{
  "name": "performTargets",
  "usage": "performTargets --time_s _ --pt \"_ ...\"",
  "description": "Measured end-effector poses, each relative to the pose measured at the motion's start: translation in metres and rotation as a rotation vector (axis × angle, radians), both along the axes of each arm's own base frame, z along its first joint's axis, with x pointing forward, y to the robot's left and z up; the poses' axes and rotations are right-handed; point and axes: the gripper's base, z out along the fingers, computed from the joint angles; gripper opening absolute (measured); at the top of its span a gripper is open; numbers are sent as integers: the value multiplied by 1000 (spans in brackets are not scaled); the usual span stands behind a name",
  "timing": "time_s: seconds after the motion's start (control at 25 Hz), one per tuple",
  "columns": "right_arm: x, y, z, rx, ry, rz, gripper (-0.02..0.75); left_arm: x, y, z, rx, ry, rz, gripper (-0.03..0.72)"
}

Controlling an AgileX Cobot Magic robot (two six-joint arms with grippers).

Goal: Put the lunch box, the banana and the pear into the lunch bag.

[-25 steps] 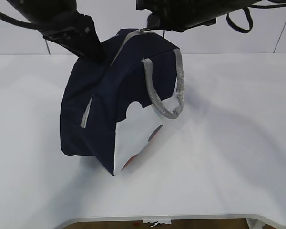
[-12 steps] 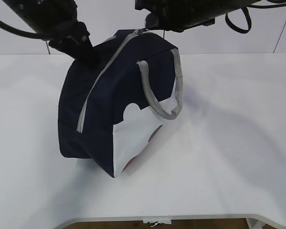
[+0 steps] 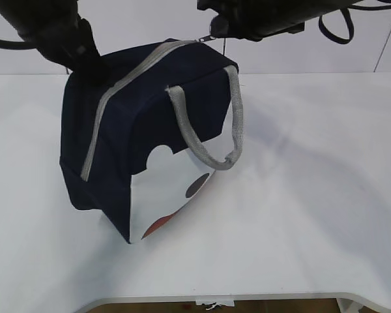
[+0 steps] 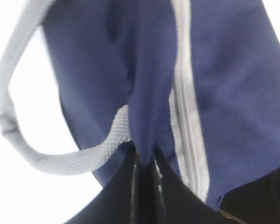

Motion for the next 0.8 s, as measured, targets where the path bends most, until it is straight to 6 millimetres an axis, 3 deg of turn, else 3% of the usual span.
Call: performTargets --time_s 0.36,0.56,0.8 --pt "11 -22 -11 -10 52 -51 1 -10 5 16 -8 -38 -4 -4" --pt "20 -23 -31 -29 105 -58 1 -15 8 23 0 -62 -4 -5" --pt "22 -21 -38 -3 140 -64 1 -19 10 28 3 -71 -6 -5"
